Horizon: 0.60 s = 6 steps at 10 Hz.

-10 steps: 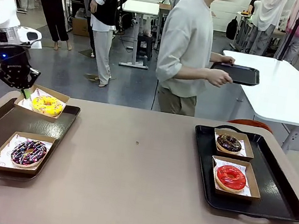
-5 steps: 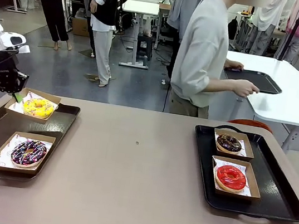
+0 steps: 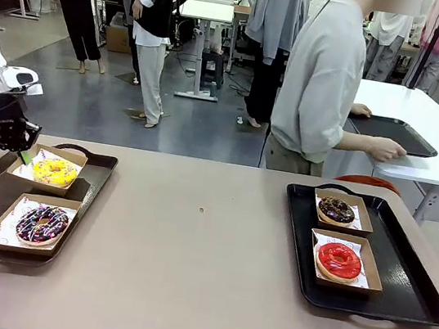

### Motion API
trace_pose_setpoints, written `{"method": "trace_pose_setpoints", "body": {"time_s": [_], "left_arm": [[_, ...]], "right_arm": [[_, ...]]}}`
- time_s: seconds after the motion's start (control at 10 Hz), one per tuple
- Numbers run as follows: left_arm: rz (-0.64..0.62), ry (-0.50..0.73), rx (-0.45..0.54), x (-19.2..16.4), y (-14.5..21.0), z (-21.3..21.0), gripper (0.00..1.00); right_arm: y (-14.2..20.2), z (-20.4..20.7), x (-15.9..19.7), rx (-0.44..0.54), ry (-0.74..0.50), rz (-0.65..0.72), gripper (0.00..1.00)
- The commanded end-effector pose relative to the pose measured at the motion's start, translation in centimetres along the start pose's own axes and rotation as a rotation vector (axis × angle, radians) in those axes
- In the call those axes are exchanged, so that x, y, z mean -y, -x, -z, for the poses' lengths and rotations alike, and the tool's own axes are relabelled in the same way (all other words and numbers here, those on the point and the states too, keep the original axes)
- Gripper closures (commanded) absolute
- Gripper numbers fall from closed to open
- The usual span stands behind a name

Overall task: Individually package the donuts and arrange them on the tray.
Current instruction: Place the picked Paper togo box on the Handle tray.

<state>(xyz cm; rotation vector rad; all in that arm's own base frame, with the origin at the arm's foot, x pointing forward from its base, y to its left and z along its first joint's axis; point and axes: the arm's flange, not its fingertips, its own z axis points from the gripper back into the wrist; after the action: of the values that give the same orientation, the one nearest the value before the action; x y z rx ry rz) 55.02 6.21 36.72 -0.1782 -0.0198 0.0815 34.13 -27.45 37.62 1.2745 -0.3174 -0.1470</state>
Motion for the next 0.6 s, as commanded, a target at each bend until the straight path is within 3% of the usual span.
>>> {"method": "trace_pose_setpoints", "body": {"time_s": [0.0,0.5], "left_arm": [[-0.007,0.01,0.023,-0.8,0.1,0.5,0.99],[-0.021,-0.015,0.027,-0.4,-1.1,1.7,0.99]], "right_arm": [[0.1,-0.1,-0.1,-0.001,0.003,-0.002,0.0],[0.1,-0.1,-0.1,-0.001,0.003,-0.002,0.0]]}}
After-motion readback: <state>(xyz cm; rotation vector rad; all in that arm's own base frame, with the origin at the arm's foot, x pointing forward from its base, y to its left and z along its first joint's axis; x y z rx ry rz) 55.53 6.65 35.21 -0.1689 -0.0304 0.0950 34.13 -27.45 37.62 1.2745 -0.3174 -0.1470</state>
